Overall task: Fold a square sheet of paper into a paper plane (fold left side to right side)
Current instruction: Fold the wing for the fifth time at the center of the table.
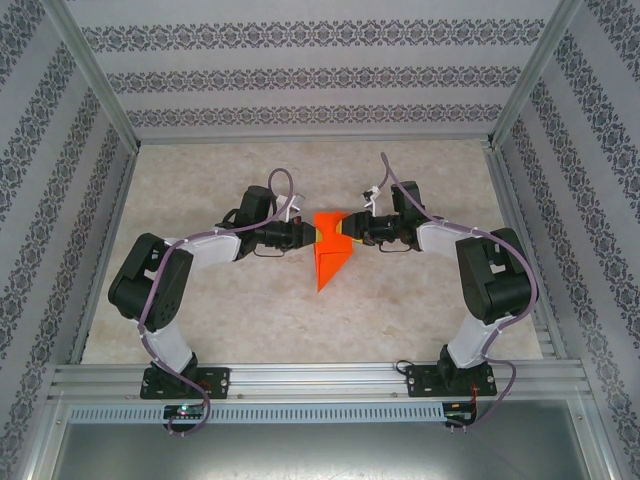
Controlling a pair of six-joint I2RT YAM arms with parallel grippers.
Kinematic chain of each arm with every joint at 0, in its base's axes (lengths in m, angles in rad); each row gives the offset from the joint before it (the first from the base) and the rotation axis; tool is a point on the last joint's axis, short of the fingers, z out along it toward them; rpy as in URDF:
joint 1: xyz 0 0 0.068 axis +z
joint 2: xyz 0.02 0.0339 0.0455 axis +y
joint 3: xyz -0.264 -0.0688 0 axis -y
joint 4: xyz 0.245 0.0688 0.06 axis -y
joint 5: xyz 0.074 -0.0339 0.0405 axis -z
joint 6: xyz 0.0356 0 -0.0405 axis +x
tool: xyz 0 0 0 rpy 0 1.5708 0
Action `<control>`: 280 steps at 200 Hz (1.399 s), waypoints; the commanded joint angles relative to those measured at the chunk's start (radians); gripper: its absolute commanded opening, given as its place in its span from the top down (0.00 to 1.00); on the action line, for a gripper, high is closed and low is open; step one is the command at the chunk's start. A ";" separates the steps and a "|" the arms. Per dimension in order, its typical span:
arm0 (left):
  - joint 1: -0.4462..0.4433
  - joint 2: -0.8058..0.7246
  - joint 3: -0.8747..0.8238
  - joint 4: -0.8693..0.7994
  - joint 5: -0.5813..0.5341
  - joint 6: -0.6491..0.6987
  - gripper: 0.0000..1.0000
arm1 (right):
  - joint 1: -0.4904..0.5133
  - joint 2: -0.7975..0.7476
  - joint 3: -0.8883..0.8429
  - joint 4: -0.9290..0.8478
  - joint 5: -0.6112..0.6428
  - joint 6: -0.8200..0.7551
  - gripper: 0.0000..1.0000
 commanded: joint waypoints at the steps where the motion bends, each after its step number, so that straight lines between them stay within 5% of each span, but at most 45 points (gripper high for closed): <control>1: 0.005 0.017 -0.012 0.042 0.020 0.005 1.00 | 0.000 -0.029 0.001 -0.060 0.025 -0.055 0.65; 52: 0.003 0.035 -0.011 0.032 -0.004 0.008 0.99 | -0.002 -0.055 0.004 -0.130 0.057 -0.097 0.91; 92: -0.003 0.019 0.000 -0.062 -0.103 0.053 0.53 | 0.001 -0.075 0.003 -0.175 0.086 -0.114 1.00; 128: -0.004 -0.086 0.029 -0.323 -0.364 0.172 0.25 | 0.002 -0.068 0.005 -0.219 0.127 -0.106 1.00; 158: -0.035 -0.224 0.031 -0.482 -0.555 0.258 0.24 | 0.011 -0.061 0.027 -0.254 0.163 -0.076 1.00; 196: -0.240 -0.312 0.060 -0.638 -0.759 0.336 0.24 | 0.014 -0.026 0.069 -0.335 0.219 -0.046 1.00; 245: -0.511 -0.180 0.160 -0.700 -0.983 0.300 0.22 | 0.019 -0.007 0.093 -0.353 0.225 0.002 1.00; 280: -0.579 -0.019 0.289 -0.741 -1.033 0.248 0.22 | 0.022 0.008 0.107 -0.373 0.228 0.017 1.00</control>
